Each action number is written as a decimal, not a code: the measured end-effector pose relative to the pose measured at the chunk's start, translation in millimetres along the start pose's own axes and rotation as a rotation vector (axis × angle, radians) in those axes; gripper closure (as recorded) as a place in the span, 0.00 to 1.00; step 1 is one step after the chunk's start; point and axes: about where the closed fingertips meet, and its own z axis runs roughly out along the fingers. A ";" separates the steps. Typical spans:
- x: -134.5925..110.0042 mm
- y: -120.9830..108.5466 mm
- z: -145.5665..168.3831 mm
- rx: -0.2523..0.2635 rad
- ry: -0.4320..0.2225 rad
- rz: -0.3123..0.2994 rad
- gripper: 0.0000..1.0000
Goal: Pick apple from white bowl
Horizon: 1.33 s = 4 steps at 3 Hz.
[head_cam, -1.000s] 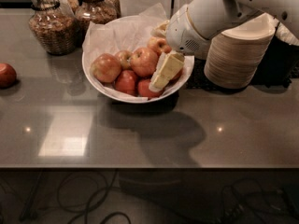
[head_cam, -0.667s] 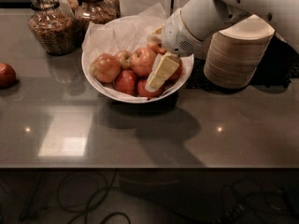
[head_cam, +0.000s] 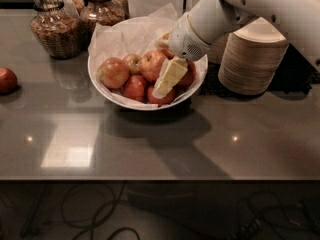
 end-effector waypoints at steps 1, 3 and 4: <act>2.7 -2.1 4.1 -0.010 -0.003 0.011 0.15; 2.7 -2.1 4.1 -0.010 -0.003 0.011 0.58; 2.7 -2.1 4.1 -0.010 -0.003 0.011 0.81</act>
Offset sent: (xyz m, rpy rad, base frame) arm 0.0028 0.0002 -0.0038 0.0037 0.0128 -0.0014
